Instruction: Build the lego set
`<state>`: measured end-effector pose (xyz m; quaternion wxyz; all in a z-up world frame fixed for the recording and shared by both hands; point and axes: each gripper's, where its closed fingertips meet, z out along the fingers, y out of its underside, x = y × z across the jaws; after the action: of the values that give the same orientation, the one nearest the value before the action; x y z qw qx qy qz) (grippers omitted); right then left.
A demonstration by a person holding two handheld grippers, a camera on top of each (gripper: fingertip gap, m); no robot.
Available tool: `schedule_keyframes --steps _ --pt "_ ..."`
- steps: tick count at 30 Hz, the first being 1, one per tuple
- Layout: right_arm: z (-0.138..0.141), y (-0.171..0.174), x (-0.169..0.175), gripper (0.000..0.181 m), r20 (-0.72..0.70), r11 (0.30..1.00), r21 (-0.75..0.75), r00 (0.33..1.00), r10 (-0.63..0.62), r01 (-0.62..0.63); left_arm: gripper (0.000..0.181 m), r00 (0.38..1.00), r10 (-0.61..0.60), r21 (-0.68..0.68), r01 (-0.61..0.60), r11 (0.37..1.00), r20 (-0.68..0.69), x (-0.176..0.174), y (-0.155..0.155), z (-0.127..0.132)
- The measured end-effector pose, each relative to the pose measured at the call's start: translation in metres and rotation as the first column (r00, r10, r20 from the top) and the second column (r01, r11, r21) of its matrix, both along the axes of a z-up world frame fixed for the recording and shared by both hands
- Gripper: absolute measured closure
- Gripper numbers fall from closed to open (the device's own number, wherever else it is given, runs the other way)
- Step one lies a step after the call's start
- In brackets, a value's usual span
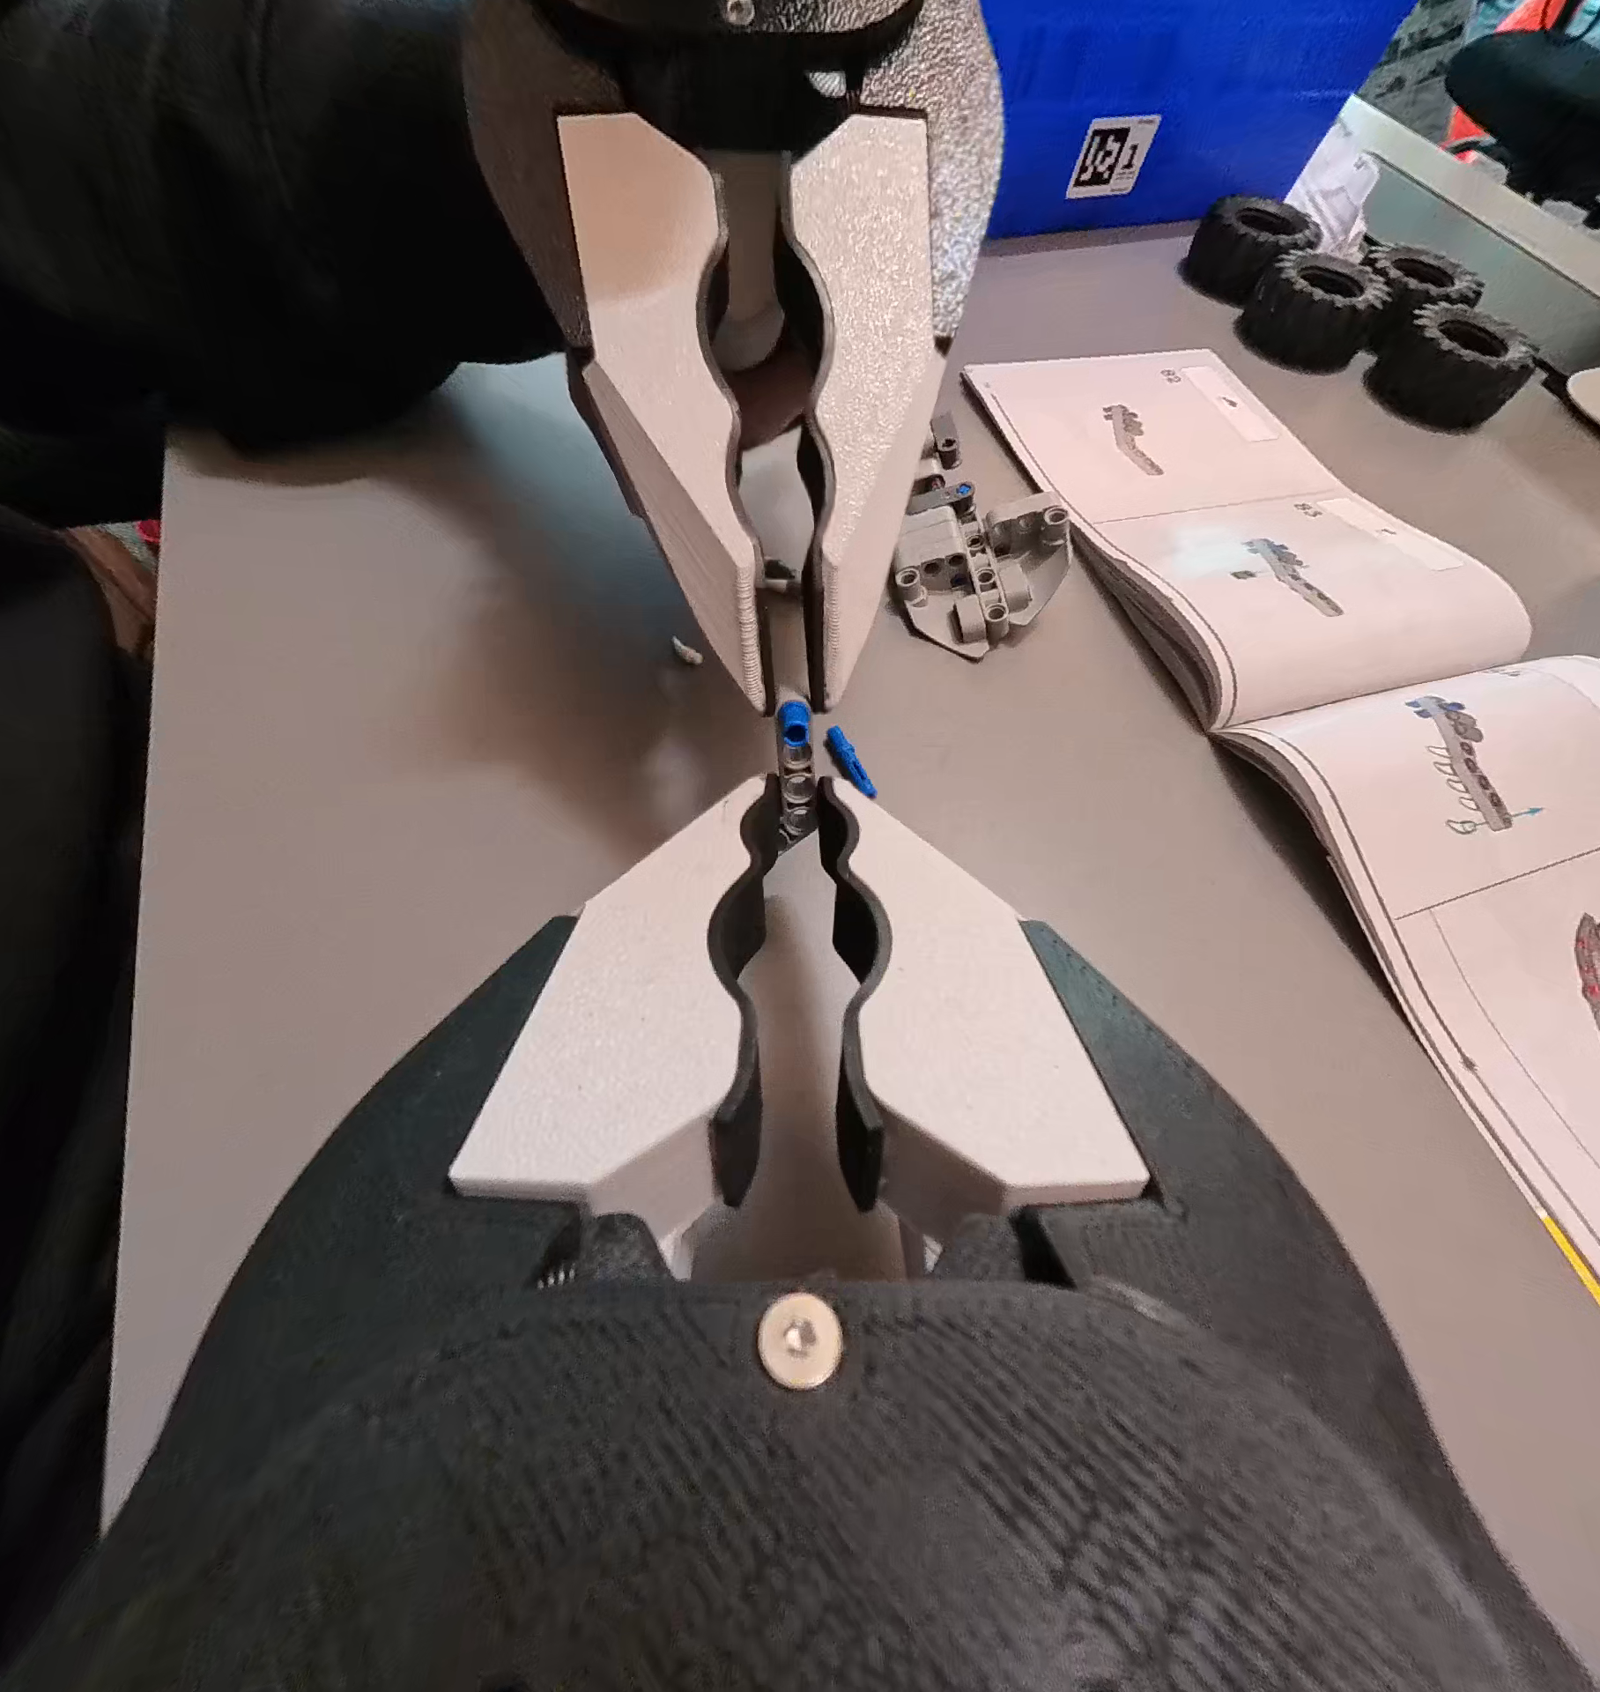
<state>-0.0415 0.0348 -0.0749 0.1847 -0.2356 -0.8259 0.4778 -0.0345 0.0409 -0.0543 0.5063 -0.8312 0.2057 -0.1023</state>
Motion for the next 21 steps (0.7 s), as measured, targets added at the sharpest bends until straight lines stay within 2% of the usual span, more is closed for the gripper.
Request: schedule_keyframes --steps 14,15,19,21 --pt "-0.005 -0.003 0.004 0.175 0.005 0.999 0.031 1.000 0.030 -0.030 0.178 0.999 -0.016 -0.050 0.014 0.999 -0.032 0.002 -0.002 -0.011" --pt "-0.007 -0.003 0.003 0.175 0.036 0.999 0.028 0.999 0.021 -0.022 0.181 0.998 0.016 -0.067 -0.020 0.998 -0.053 -0.005 -0.003 -0.014" --pt "-0.010 0.008 -0.003 0.175 0.101 0.998 0.012 0.993 -0.055 0.054 0.165 0.975 0.130 -0.210 -0.167 0.963 -0.179 -0.033 -0.016 -0.036" --pt "-0.012 0.012 -0.006 0.175 0.113 0.996 0.012 0.990 -0.087 0.086 0.161 0.965 0.152 -0.249 -0.204 0.947 -0.212 -0.036 -0.019 -0.043"
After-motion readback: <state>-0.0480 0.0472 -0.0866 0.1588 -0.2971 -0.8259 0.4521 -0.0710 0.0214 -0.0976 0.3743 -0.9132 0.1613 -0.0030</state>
